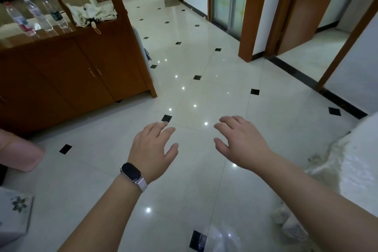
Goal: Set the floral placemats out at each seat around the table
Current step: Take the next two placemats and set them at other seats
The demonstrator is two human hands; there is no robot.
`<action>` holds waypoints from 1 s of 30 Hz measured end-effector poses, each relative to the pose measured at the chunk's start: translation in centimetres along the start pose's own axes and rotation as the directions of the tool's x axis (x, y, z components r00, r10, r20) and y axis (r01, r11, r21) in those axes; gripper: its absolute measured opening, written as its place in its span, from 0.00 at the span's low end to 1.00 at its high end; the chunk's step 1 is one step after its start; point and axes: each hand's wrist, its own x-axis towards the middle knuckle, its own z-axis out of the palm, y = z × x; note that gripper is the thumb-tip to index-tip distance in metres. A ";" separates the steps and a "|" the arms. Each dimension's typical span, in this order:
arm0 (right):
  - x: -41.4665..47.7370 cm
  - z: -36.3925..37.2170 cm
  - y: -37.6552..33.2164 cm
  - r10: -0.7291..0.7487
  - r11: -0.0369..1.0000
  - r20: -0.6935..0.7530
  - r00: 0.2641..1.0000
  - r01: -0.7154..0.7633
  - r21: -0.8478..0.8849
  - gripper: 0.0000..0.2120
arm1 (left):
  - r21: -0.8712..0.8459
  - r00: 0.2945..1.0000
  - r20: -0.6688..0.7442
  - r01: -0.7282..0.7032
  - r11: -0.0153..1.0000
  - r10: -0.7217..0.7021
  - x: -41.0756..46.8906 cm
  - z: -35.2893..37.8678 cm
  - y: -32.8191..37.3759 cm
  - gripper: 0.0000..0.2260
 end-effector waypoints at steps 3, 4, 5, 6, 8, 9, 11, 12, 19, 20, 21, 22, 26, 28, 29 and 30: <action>1.6 -0.5 1.7 0.040 0.999 -0.039 0.998 -0.040 -0.015 0.20 | -0.022 0.999 0.021 -0.049 0.999 0.049 3.7 0.8 0.0 0.21; 2.1 -0.4 2.3 0.054 0.998 -0.046 0.997 -0.055 -0.016 0.20 | -0.035 0.997 0.024 -0.072 0.997 0.073 4.9 1.2 0.0 0.21; 2.5 -0.2 3.0 0.070 0.997 -0.050 0.996 -0.071 -0.017 0.20 | -0.044 0.995 0.023 -0.099 0.994 0.101 6.3 1.7 0.0 0.21; 3.0 0.0 3.7 0.087 0.996 -0.048 0.995 -0.088 -0.020 0.20 | -0.052 0.991 0.015 -0.130 0.990 0.131 7.6 2.1 0.0 0.20; 4.2 0.4 5.1 0.122 0.992 -0.038 0.992 -0.123 -0.033 0.19 | -0.075 0.981 -0.016 -0.193 0.978 0.192 10.4 3.2 0.0 0.20; 4.9 0.7 5.8 0.138 0.989 -0.033 0.990 -0.140 -0.044 0.19 | -0.090 0.975 -0.032 -0.221 0.971 0.219 12.0 3.9 -0.1 0.19; 6.6 1.3 7.2 0.166 0.983 -0.034 0.986 -0.168 -0.079 0.18 | -0.111 0.964 -0.046 -0.266 0.958 0.262 15.3 5.3 -0.4 0.19; 7.7 1.4 8.0 0.181 0.978 -0.041 0.983 -0.184 -0.100 0.18 | -0.113 0.959 -0.041 -0.285 0.952 0.282 17.1 5.9 -0.6 0.19; 16.8 0.1 12.0 0.321 0.919 -0.107 0.941 -0.337 -0.205 0.20 | -0.160 0.891 -0.085 -0.454 0.877 0.446 31.7 7.7 -2.2 0.19; 18.2 -0.2 12.6 0.336 0.908 -0.109 0.936 -0.352 -0.227 0.20 | -0.167 0.883 -0.102 -0.470 0.867 0.459 34.0 7.7 -2.4 0.19; 19.5 -0.5 13.2 0.359 0.893 -0.108 0.927 -0.375 -0.247 0.20 | -0.180 0.875 -0.111 -0.483 0.857 0.470 36.1 7.9 -2.5 0.19; 20.7 -0.8 13.7 0.390 0.876 -0.113 0.914 -0.406 -0.262 0.20 | -0.192 0.865 -0.117 -0.502 0.843 0.488 38.0 8.2 -2.5 0.19; 23.6 -0.8 15.6 0.473 0.822 -0.139 0.870 -0.492 -0.287 0.20 | -0.229 0.813 -0.094 -0.580 0.782 0.575 44.0 10.3 -1.4 0.20; 24.1 -0.4 16.7 0.511 0.799 -0.127 0.850 -0.524 -0.295 0.20 | -0.257 0.783 -0.085 -0.614 0.746 0.616 46.0 11.4 -0.2 0.19; 24.2 -0.3 17.3 0.531 0.786 -0.117 0.840 -0.539 -0.302 0.20 | -0.263 0.766 -0.088 -0.634 0.727 0.636 46.9 11.9 0.4 0.19; 24.3 -0.3 18.2 0.549 0.774 -0.110 0.829 -0.554 -0.307 0.20 | -0.267 0.750 -0.087 -0.651 0.710 0.655 47.9 12.4 1.2 0.19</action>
